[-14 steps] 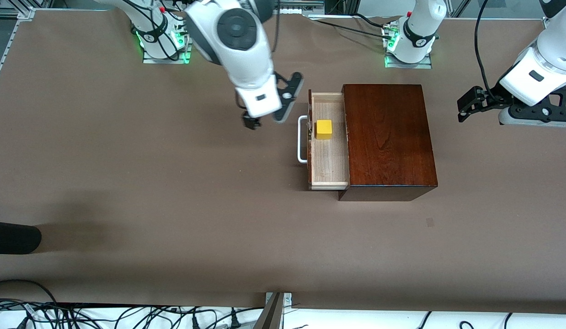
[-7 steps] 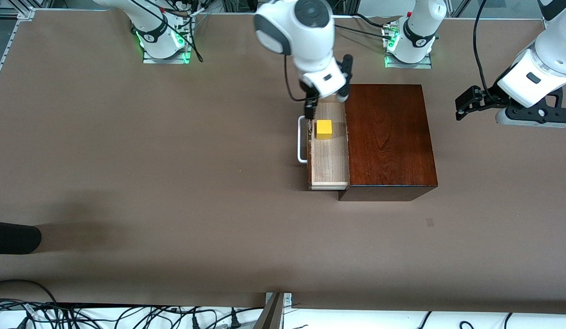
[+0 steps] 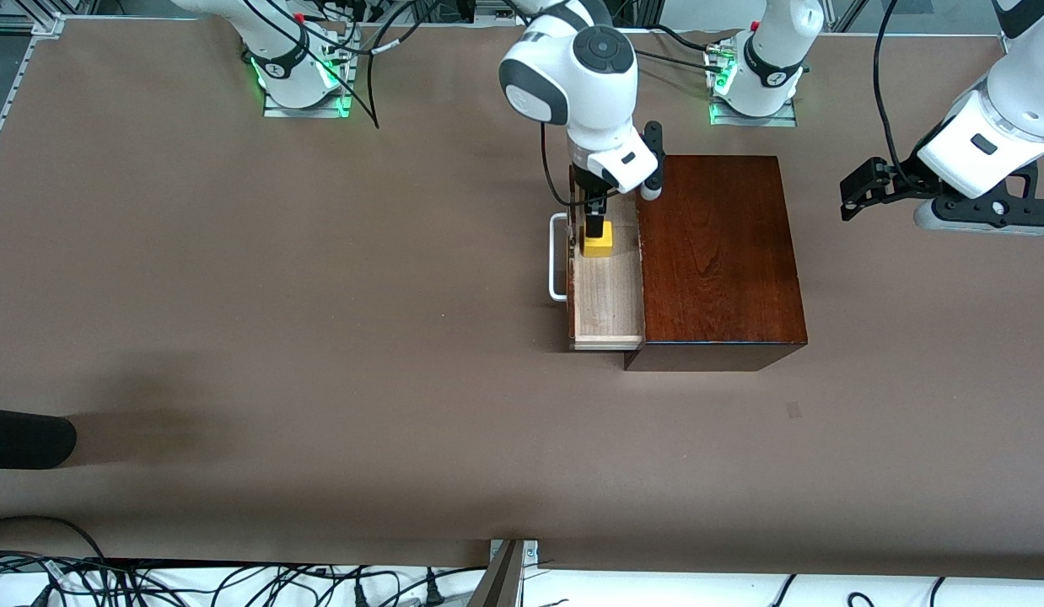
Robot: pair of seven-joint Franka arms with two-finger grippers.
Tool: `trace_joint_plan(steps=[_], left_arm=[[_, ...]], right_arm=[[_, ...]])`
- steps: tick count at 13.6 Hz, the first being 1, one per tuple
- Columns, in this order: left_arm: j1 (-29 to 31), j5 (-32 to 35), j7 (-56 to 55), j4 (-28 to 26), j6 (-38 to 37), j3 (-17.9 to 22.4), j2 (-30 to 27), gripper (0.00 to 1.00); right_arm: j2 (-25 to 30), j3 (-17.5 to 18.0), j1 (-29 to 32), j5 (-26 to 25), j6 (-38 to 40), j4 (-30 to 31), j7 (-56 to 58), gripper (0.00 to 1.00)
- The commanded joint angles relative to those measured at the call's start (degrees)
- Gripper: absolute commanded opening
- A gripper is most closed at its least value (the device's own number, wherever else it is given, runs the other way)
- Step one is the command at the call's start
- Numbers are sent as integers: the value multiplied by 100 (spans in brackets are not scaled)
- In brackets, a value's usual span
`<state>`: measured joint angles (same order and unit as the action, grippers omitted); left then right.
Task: Open drawer, take yellow block, close drawer
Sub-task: 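Move the right gripper over the yellow block in the drawer, then lower the right gripper and grasp the yellow block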
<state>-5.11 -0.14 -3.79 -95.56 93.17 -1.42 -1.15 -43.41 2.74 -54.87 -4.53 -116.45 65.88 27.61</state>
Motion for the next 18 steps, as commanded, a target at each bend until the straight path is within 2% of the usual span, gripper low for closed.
trace_joint_plan(steps=[1, 9, 10, 11, 15, 18], left_arm=[[-52, -91, 54, 82, -80, 72, 10, 100], [-52, -100, 54, 82, -89, 37, 10, 100], [-52, -100, 45, 90, -89, 28, 10, 100], [-52, -92, 45, 134, -106, 19, 18, 100], [-52, -91, 45, 152, -142, 19, 18, 100], [-52, -100, 45, 143, -142, 10, 27, 100]], right_arm=[[-317, 7, 3, -74, -79, -409, 105, 100], [-581, 7, 29, -180, -333, -409, 166, 98], [-625, 7, 29, -180, -395, -409, 209, 92], [-625, 7, 38, -180, -396, -409, 236, 81], [-564, -10, 46, -180, -282, -409, 307, 15], [-511, 33, 177, -119, -185, -418, 315, 7]])
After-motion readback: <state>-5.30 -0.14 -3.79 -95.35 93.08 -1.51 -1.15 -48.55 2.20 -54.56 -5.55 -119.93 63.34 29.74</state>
